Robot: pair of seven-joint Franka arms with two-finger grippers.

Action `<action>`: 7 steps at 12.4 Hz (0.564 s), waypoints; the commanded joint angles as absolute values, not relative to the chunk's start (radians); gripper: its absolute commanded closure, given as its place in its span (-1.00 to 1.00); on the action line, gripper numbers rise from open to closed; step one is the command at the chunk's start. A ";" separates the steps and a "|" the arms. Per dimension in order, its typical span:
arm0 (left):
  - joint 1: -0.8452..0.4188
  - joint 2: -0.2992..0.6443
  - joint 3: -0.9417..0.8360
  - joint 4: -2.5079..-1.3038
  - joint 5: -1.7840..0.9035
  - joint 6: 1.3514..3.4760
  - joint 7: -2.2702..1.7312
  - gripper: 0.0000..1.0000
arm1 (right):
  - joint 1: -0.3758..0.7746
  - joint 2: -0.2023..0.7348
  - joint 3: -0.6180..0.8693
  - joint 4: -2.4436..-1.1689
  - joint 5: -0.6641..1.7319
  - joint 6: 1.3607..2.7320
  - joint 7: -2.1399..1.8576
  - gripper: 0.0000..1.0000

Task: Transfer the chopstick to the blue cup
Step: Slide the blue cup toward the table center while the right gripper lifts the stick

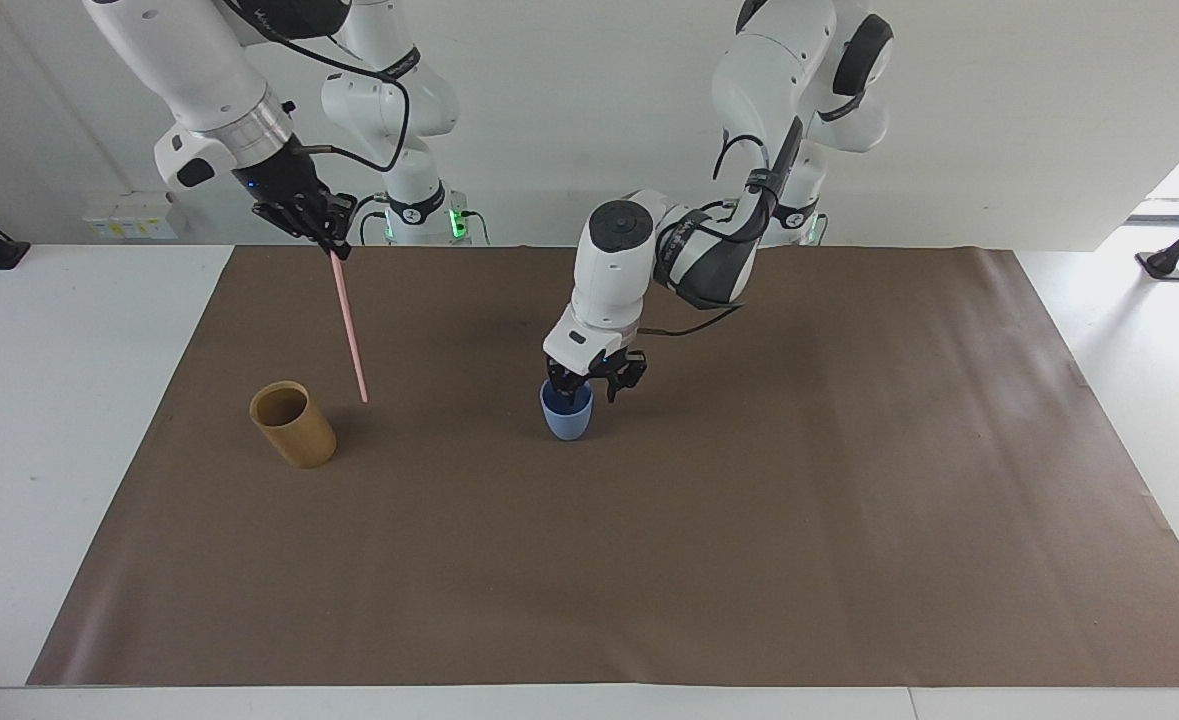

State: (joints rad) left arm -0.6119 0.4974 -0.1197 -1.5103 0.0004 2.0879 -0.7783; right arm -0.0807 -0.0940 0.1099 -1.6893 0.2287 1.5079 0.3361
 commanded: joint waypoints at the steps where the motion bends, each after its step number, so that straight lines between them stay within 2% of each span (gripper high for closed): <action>1: -0.566 0.404 -0.104 -1.529 0.018 2.013 -0.787 -1.00 | -0.062 -0.092 0.129 -1.677 0.299 1.494 0.461 1.00; 4: -0.465 0.347 -0.104 -1.537 0.018 1.965 -0.750 -1.00 | -0.011 -0.097 0.130 -1.687 0.403 1.496 0.607 1.00; 7: -0.333 0.244 -0.104 -1.601 0.018 1.904 -0.603 -1.00 | 0.108 -0.100 0.130 -1.687 0.449 1.523 0.803 1.00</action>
